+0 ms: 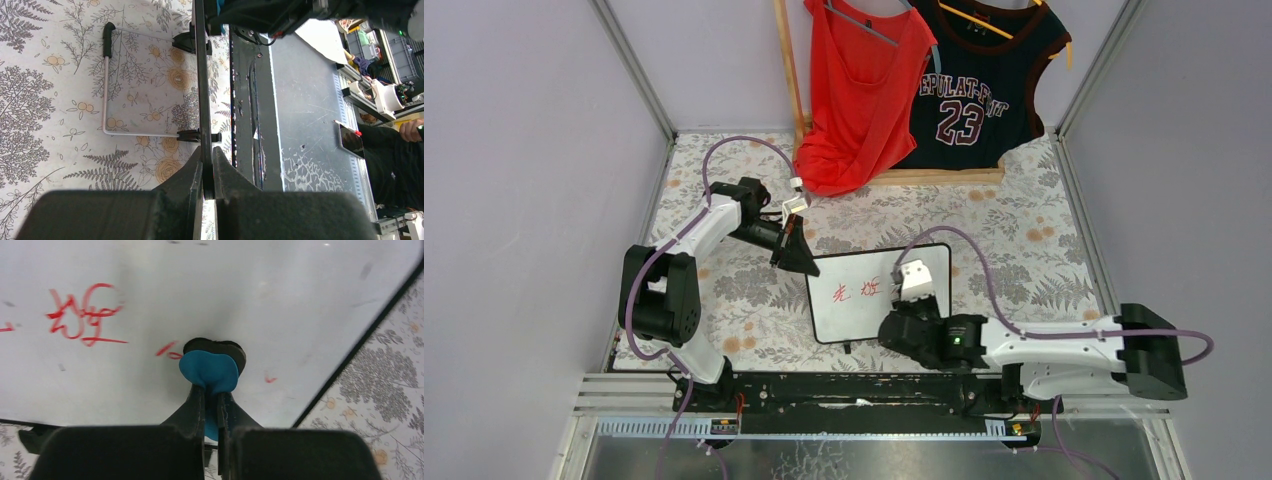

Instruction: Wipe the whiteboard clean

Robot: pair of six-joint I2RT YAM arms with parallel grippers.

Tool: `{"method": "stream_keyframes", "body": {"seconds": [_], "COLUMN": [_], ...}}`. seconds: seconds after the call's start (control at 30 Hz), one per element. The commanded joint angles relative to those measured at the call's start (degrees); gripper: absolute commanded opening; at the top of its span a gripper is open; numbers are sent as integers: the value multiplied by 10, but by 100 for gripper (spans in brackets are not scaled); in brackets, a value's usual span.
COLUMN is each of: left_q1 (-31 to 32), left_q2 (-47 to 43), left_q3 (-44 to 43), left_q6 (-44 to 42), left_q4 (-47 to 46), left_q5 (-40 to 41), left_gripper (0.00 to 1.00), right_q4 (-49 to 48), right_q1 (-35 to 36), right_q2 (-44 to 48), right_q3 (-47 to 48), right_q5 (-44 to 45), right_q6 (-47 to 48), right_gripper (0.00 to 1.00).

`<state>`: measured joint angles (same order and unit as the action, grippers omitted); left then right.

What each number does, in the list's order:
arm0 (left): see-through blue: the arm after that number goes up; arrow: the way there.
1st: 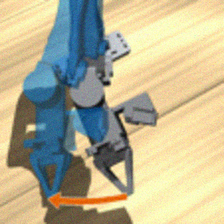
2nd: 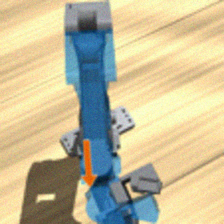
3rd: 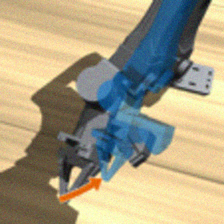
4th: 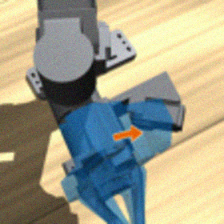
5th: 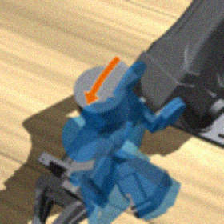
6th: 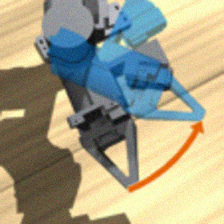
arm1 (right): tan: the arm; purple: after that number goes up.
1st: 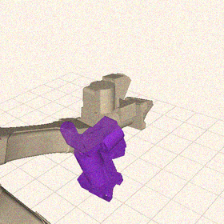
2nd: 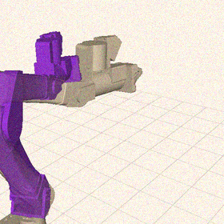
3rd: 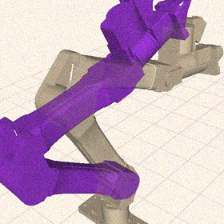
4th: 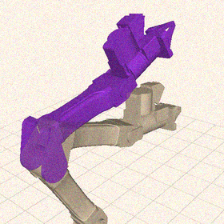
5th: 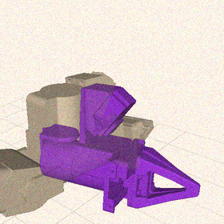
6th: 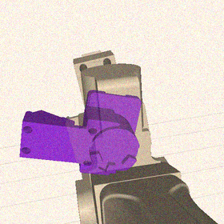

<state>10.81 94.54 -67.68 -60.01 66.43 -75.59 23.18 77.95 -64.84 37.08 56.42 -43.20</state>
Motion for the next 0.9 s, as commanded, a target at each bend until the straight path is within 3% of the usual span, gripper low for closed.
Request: {"method": "stream_keyframes", "body": {"seconds": [0.0,0.13,0.27,0.67,0.73,0.87], "left_q1": [11,11,11,11,11,11], "left_q2": [2,0,-1,-1,-1,-1], "left_q3": [0,0,2,1,1,1], "left_q6": [-31,-29,-30,-31,-31,-31], "left_q4": [-3,-2,-2,-3,-2,-2], "left_q5": [39,39,39,39,38,38], "left_gripper": [0,0,0,0,0,0], "right_q4": [-115,-126,-106,176,143,180], "right_q1": [17,23,23,23,23,23], "right_q2": [-68,-93,-58,95,114,106], "right_q3": [47,67,43,-17,-29,-19], "right_q5": [-38,-39,-21,74,73,89], "right_q6": [36,42,25,-182,-152,-199], "right_gripper": [0,0,0,0,0,0]}}
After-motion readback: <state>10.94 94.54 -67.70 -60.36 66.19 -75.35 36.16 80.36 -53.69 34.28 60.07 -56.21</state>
